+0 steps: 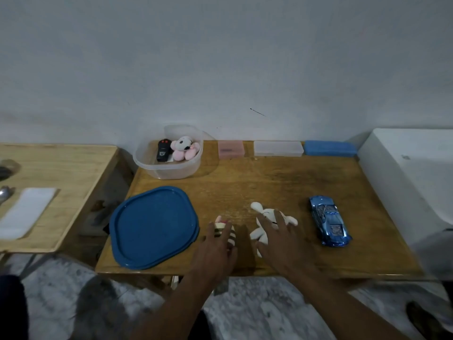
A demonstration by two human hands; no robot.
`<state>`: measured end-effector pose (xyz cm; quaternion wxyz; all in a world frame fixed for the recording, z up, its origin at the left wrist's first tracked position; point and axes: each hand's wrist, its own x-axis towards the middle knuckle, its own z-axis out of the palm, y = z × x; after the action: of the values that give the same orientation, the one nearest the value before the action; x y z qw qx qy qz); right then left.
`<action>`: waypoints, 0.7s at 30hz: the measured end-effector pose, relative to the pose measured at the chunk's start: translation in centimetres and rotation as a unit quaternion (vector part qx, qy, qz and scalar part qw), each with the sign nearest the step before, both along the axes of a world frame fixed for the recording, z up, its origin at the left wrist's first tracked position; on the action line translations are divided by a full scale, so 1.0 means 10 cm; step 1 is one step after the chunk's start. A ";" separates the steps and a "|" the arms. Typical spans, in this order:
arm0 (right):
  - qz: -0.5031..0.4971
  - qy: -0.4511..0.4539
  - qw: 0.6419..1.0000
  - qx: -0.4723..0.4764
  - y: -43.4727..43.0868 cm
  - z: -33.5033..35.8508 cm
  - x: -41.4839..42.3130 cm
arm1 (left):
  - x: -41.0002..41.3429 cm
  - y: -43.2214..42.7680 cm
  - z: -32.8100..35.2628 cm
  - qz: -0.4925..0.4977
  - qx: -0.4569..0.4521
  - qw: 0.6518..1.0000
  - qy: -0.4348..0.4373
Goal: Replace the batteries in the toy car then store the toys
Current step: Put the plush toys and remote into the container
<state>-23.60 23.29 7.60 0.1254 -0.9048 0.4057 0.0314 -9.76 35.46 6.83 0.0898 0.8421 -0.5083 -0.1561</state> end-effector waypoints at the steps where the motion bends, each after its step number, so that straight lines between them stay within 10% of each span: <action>1: -0.014 -0.005 1.000 0.019 0.00 0.01 0.00 | -0.01 -0.01 -0.02 -0.004 0.003 1.000 0.007; 21: -0.139 -0.132 0.960 0.205 -0.17 0.07 0.12 | 0.25 0.04 0.26 0.063 -0.078 0.991 0.089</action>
<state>-22.41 21.55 8.33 0.3634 -0.7908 0.4920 -0.0236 -7.27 35.82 9.48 0.2099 0.8458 -0.4545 -0.1843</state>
